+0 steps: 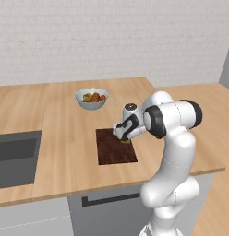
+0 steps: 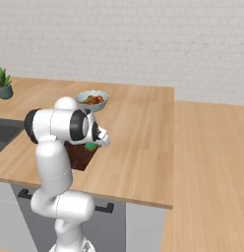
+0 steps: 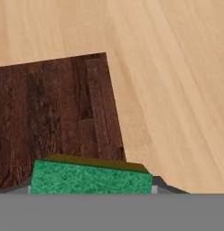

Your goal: Pick up the sponge from the counter and clean the cutting board by briefly scrubbing or pressing down on the cutting board. Once finished, release the sponge.

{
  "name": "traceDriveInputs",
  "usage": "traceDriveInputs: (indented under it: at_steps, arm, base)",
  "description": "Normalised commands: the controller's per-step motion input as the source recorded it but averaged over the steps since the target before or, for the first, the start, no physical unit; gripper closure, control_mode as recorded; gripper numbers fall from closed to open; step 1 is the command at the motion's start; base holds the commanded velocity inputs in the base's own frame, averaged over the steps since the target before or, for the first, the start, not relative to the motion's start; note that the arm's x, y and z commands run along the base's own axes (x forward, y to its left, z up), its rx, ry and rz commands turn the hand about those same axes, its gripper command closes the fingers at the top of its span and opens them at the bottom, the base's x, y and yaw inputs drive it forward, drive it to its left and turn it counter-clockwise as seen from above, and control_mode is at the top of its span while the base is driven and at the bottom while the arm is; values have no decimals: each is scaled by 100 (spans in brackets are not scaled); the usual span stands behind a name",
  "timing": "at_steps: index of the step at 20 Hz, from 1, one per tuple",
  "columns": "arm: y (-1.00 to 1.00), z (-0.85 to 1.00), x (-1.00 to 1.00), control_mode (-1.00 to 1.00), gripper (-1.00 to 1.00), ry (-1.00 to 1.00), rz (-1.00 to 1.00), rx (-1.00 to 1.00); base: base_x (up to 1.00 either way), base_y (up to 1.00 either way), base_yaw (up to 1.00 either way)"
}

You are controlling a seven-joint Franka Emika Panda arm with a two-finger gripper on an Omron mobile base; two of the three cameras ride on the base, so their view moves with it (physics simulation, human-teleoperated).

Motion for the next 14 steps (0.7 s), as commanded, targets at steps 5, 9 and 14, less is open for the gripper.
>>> traceDriveInputs:
  at_steps: [5, 9, 14]
  arm:
    - [-100, -59, -46, -100, 100, -4, 0, 0]
    - [-99, -62, -47, -100, 100, -5, 0, 0]
    - [-56, 9, -45, -100, 100, -1, -1, 2]
  base:
    - [0, 0, 0]
    - [0, 0, 0]
    - [0, 0, 0]
